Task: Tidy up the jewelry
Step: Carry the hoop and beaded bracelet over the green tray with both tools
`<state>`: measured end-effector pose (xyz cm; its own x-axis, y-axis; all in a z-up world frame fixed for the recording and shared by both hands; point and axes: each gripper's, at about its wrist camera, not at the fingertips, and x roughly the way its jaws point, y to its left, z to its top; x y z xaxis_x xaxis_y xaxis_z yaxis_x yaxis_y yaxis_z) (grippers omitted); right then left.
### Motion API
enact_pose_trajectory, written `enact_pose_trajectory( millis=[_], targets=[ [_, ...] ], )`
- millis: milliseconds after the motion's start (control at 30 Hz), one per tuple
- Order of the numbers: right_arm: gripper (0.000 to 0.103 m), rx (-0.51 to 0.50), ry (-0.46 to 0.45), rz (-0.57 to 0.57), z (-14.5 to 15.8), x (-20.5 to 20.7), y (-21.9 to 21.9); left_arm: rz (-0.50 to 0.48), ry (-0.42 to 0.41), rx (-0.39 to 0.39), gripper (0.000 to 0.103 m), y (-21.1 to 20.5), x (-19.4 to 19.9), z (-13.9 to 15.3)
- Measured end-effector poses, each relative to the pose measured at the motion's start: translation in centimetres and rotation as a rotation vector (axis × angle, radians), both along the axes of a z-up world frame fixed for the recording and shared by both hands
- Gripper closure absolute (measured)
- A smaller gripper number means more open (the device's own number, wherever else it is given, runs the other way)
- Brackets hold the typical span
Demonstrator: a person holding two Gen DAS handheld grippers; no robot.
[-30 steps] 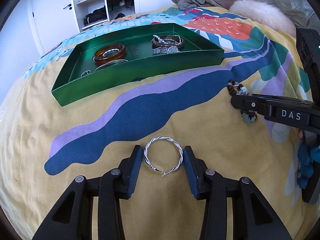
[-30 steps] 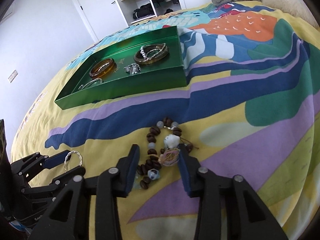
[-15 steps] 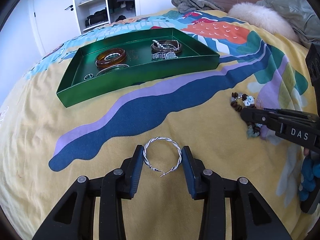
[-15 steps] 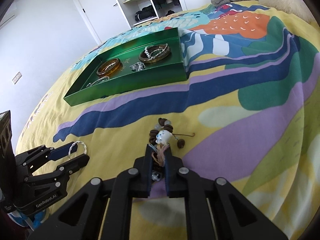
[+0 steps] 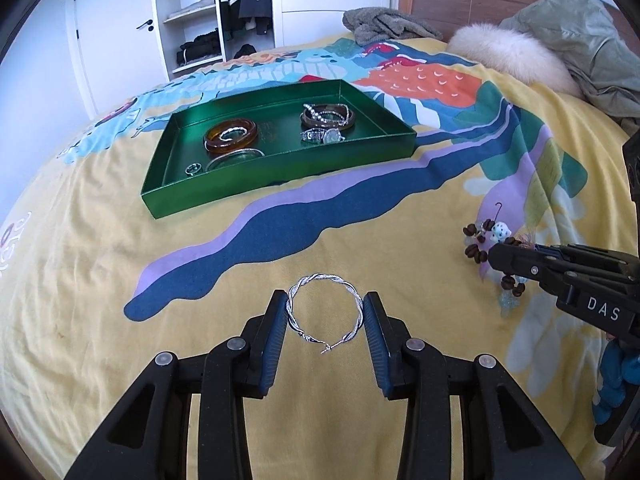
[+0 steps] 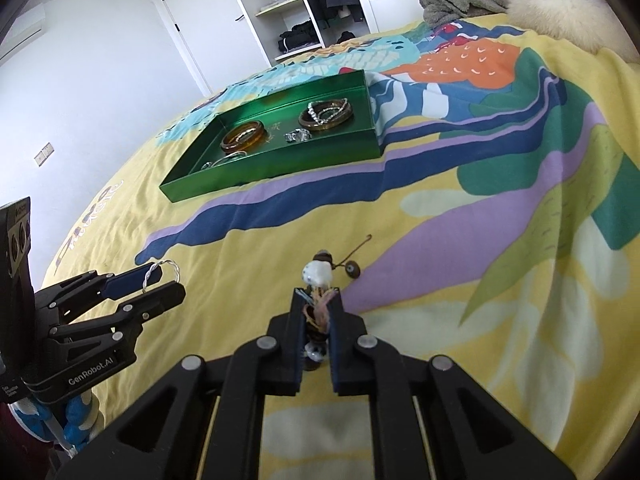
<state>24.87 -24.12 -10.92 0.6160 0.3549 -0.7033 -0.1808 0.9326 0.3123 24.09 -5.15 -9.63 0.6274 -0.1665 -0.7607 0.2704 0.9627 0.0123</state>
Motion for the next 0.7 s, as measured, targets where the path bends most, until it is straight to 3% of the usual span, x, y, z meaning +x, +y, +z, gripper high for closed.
enact_pose_trajectory(
  millis=[700],
  targets=[
    [0.094, -0.017, -0.156, 0.027, 7.9, -6.5, 1.4, 0.021, -0.158, -0.027, 0.065, 0.9, -5.7, 8.3]
  ],
)
